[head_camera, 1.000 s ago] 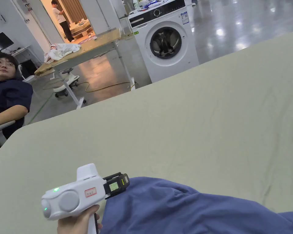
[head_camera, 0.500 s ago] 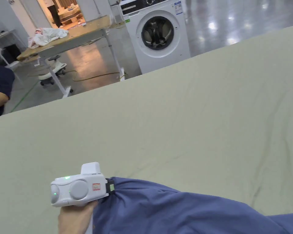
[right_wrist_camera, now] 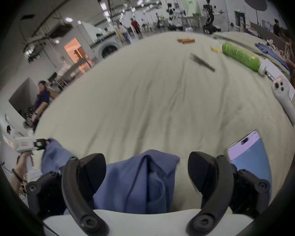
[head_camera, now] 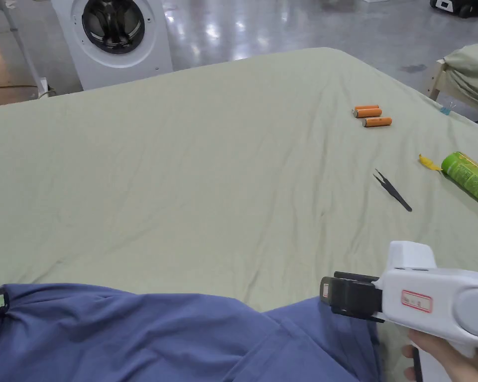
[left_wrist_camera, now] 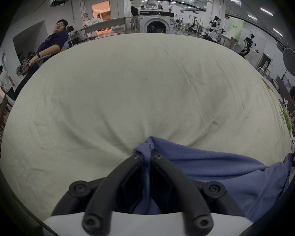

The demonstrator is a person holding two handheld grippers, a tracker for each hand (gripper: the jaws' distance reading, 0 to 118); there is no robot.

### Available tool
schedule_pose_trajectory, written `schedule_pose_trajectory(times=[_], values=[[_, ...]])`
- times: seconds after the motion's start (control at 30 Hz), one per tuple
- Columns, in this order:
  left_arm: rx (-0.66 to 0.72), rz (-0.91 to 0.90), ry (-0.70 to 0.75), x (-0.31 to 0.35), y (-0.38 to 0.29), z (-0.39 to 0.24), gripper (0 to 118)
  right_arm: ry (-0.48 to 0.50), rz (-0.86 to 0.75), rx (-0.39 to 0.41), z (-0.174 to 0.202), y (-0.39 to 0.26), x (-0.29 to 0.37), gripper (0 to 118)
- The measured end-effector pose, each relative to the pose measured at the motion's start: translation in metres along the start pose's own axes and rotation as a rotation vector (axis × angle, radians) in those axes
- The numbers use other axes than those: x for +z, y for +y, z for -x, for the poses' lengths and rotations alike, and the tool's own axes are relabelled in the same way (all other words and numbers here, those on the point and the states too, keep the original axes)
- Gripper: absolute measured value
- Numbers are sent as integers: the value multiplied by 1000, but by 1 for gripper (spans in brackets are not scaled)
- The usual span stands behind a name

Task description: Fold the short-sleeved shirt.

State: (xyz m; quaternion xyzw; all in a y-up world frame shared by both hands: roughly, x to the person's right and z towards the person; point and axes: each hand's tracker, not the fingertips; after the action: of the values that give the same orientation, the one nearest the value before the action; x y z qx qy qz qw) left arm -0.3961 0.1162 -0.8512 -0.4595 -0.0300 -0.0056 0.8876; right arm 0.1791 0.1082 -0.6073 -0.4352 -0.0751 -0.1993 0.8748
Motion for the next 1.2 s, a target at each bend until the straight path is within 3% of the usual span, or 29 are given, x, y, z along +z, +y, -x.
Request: schedule_pose_trajectory(times=[0.07, 0.13, 0.17, 0.23, 0.3, 0.37, 0.47, 0.57, 0.8, 1.03, 1.13, 1.2], values=[[7, -1, -2, 1, 1, 2, 4, -19, 30, 19, 3, -6, -14, 85], [2, -6, 6, 3, -1, -3, 4, -61, -15, 122, 12, -12, -9, 78], [-5, -11, 15, 4, 0, -4, 4, -75, -20, 136, 13, -11, -4, 64], [-31, -14, 31, 8, 1, -9, 4, -35, -41, 101, 11, -8, 5, 12], [-69, -45, 36, 22, 1, -12, 3, 92, -22, -25, 3, -2, 6, 11], [-31, -70, 10, 44, -4, -7, 2, 78, -61, 29, 5, 1, 12, 11], [-13, -254, -37, 108, -16, 8, 2, 93, -155, 142, 16, 4, 39, 11], [15, -372, -62, 177, -19, 32, 2, 165, -262, 155, 31, 10, 79, 11], [71, -684, -75, 377, -44, 96, 2, 214, -537, 308, 74, 49, 195, 11], [74, -925, -15, 502, -33, 114, 2, 300, -725, 351, 126, 121, 275, 11], [51, -982, 43, 531, -17, 108, 2, 270, -813, 415, 156, 151, 305, 11], [51, -996, 50, 544, -6, 108, 2, 265, -823, 411, 169, 172, 317, 11]])
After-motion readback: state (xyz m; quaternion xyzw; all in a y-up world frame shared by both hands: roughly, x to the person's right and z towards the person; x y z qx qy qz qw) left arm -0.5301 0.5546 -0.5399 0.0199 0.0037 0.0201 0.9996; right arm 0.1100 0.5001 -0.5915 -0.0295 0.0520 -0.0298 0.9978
